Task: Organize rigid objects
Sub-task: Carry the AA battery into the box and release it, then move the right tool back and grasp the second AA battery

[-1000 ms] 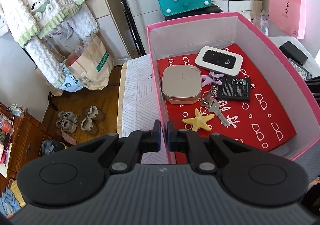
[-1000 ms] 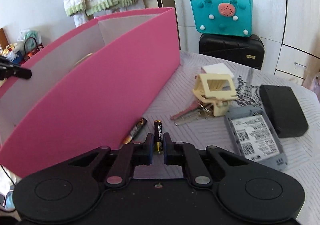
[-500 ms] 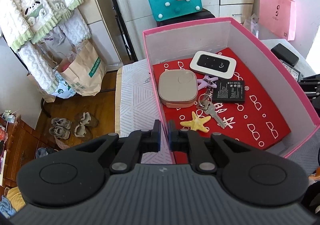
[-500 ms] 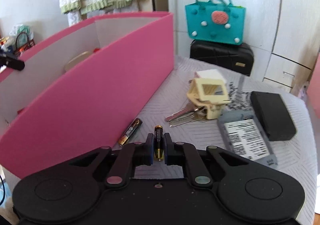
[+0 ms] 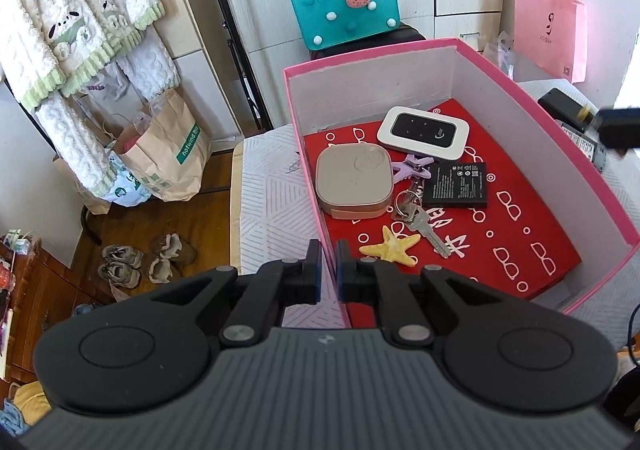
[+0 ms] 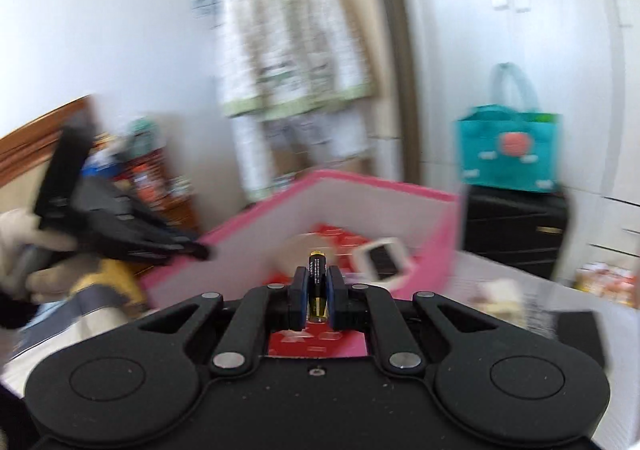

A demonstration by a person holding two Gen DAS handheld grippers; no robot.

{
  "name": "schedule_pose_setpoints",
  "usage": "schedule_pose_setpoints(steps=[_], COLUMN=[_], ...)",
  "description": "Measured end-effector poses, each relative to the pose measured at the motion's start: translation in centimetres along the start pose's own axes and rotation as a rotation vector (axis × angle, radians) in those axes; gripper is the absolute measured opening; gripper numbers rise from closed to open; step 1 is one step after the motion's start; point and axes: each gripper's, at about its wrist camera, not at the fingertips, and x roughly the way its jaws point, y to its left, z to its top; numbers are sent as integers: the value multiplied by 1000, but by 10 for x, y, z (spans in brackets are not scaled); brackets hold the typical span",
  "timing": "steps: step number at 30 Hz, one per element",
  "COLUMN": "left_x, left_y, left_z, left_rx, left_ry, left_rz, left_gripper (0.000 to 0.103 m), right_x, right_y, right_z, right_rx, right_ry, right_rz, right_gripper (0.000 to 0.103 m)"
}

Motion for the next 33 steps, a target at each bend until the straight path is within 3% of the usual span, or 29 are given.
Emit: schedule_pose_setpoints(steps=[5,11,25,28,33], left_x=[-1,-2,-3,-3,-3], left_y=[-2,5,6,6,1], left_z=[-4,-4,-4,-3,-3], left_rx=[-8,-51,-89,-103,-69], left_ry=[-25,-20,-26,-24,-34], left_rz=[7,-24,-15,-8,14], left_gripper=[7,6,7,7,7], right_x=[53,99,21,12,25], right_y=[3,-4,-43,-70,-104], right_z=[14,10,1,-16,-56], right_rx=[-53,-39,104,228,414], right_ry=[160,299,50,43,116], right_rz=[99,86,-53,-73,-144], right_gripper=[11,13,20,25,28])
